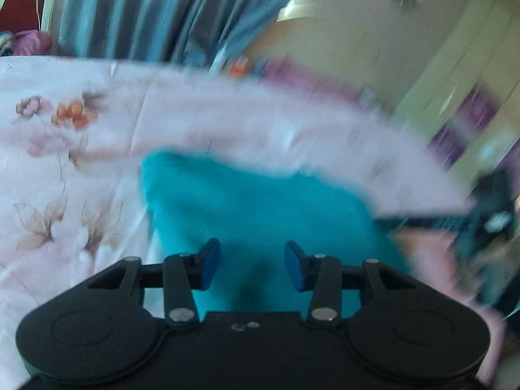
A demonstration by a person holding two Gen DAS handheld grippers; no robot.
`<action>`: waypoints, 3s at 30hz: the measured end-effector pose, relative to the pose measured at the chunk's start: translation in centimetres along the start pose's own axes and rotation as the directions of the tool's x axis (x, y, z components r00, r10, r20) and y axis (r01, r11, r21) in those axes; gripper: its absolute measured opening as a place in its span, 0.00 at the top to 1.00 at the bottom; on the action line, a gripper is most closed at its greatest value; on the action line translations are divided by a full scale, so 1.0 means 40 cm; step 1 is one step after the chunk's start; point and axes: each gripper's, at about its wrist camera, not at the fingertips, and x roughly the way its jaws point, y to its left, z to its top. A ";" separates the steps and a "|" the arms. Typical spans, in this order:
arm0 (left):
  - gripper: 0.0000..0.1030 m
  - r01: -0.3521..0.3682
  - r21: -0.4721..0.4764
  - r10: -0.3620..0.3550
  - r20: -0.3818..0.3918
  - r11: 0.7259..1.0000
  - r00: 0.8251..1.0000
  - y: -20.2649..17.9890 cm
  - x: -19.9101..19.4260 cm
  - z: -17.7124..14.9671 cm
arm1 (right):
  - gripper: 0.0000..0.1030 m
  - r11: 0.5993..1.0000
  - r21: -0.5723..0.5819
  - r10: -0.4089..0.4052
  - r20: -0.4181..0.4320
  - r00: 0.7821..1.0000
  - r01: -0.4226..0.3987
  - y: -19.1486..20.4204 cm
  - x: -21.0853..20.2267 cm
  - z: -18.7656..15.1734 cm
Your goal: Fold small clothes
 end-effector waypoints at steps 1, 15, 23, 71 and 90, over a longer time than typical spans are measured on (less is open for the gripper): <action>0.63 -0.056 0.052 0.058 -0.035 0.997 0.998 -0.013 0.025 -0.011 | 0.92 0.998 -0.018 -0.057 -0.022 0.998 0.057 -0.009 0.018 -0.016; 0.61 -0.095 0.224 0.086 0.047 0.970 0.995 -0.105 -0.087 -0.176 | 1.00 0.950 -0.288 -0.135 -0.025 0.991 0.122 0.156 -0.077 -0.227; 0.62 -0.100 0.208 0.088 0.067 0.973 0.994 -0.138 -0.132 -0.214 | 1.00 0.948 -0.291 -0.127 0.034 0.991 0.131 0.168 -0.143 -0.252; 0.00 -0.451 0.043 0.418 0.302 0.892 0.856 -0.488 -0.388 -0.381 | 0.00 0.954 -0.069 -0.264 0.260 0.929 0.290 0.239 -0.416 -0.430; 0.00 -0.438 0.020 0.403 0.356 0.899 0.843 -0.716 -0.628 -0.556 | 0.00 0.933 -0.124 -0.271 0.377 0.885 0.339 0.418 -0.698 -0.675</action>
